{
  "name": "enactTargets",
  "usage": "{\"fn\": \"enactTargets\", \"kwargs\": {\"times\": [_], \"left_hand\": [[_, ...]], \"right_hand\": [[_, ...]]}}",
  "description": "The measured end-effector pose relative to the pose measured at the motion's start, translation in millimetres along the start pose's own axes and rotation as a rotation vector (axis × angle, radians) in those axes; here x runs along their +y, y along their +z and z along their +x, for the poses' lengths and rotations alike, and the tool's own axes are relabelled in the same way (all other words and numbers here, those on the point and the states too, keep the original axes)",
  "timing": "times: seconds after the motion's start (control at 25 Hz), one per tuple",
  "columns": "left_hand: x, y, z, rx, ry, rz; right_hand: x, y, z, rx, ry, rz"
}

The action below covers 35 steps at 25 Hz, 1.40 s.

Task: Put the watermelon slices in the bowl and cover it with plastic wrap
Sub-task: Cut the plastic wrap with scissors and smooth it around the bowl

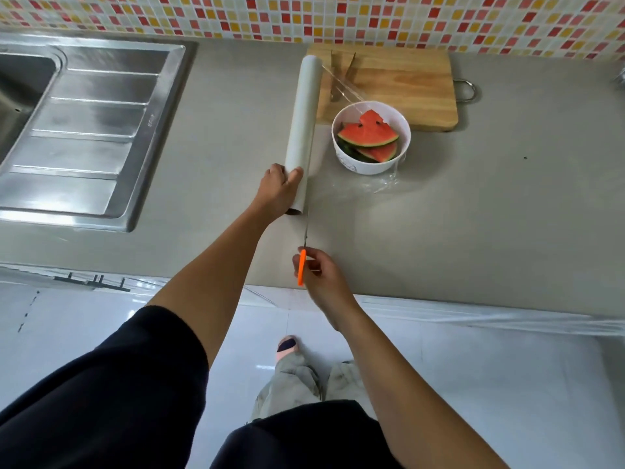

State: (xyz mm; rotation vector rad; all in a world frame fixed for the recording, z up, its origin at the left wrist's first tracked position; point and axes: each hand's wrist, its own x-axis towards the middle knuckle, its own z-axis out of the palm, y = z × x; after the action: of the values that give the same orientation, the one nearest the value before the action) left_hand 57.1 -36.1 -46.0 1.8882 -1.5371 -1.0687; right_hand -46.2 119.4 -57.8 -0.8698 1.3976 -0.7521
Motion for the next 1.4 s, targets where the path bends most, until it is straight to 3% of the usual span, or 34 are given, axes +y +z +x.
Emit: {"fn": "enactTargets", "kwargs": {"times": [0.8, 1.4], "left_hand": [[-1.0, -4.5, 3.9, -0.067, -0.022, -0.079], [-2.7, -3.7, 4.5, -0.076, -0.02, -0.097]], "right_hand": [[5.5, 19.8, -19.8, 0.095, -0.124, 0.135], [-16.9, 10.6, 25.8, 0.103, -0.077, 0.125]]}}
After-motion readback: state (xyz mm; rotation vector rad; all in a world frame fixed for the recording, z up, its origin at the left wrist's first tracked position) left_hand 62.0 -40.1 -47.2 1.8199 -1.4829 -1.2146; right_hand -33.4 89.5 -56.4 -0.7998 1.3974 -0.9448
